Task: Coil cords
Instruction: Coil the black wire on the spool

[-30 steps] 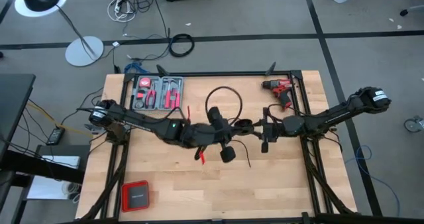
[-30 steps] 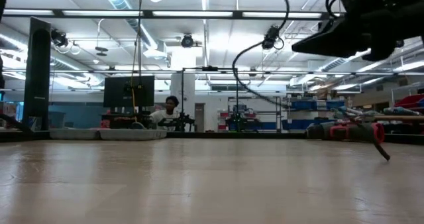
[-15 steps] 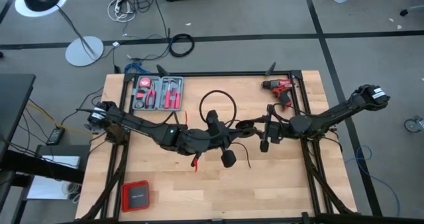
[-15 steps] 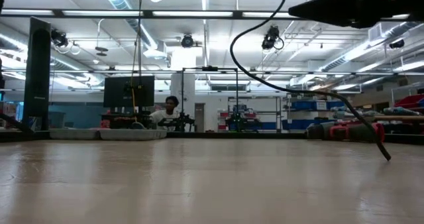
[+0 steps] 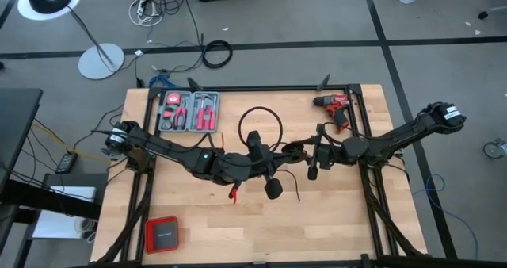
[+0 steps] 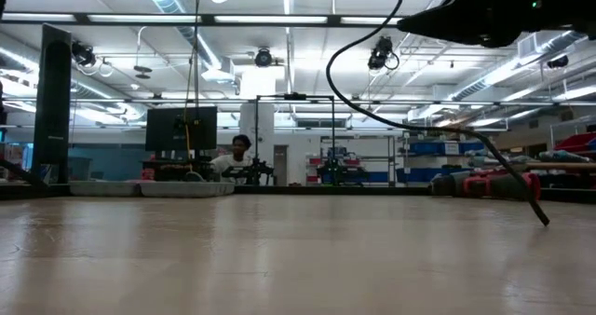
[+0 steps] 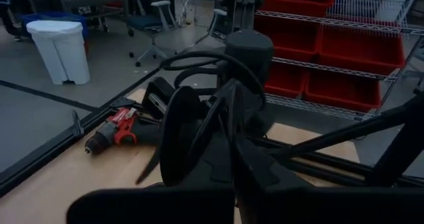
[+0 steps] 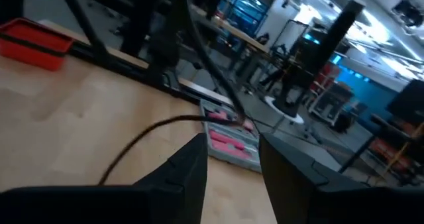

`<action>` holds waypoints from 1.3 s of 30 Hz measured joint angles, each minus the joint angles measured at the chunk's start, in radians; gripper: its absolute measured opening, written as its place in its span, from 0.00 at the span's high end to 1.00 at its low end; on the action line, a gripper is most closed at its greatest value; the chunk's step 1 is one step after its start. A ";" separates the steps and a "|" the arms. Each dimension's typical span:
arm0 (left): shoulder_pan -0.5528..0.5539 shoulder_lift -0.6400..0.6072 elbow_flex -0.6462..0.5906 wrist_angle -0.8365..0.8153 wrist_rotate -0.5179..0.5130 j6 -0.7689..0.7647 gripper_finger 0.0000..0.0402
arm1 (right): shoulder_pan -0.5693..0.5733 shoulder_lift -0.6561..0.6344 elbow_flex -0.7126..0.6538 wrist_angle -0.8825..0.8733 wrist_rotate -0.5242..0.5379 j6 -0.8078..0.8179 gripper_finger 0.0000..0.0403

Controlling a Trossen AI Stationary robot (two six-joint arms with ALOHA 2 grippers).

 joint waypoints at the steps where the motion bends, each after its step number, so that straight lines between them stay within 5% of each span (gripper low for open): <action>1: 0.000 0.000 0.000 -0.002 0.000 0.000 1.00 | -0.007 0.000 0.000 0.002 -0.007 0.001 0.66; 11: 0.002 0.000 0.000 -0.006 0.000 0.000 1.00 | -0.053 0.001 0.013 0.044 -0.140 -0.002 0.69; 24: 0.003 0.000 0.000 -0.006 0.000 0.000 1.00 | -0.053 0.035 0.045 0.022 -0.164 -0.003 0.72; 39: 0.003 0.000 0.000 -0.013 0.000 0.000 1.00 | -0.053 0.115 0.055 0.126 -0.166 -0.003 0.97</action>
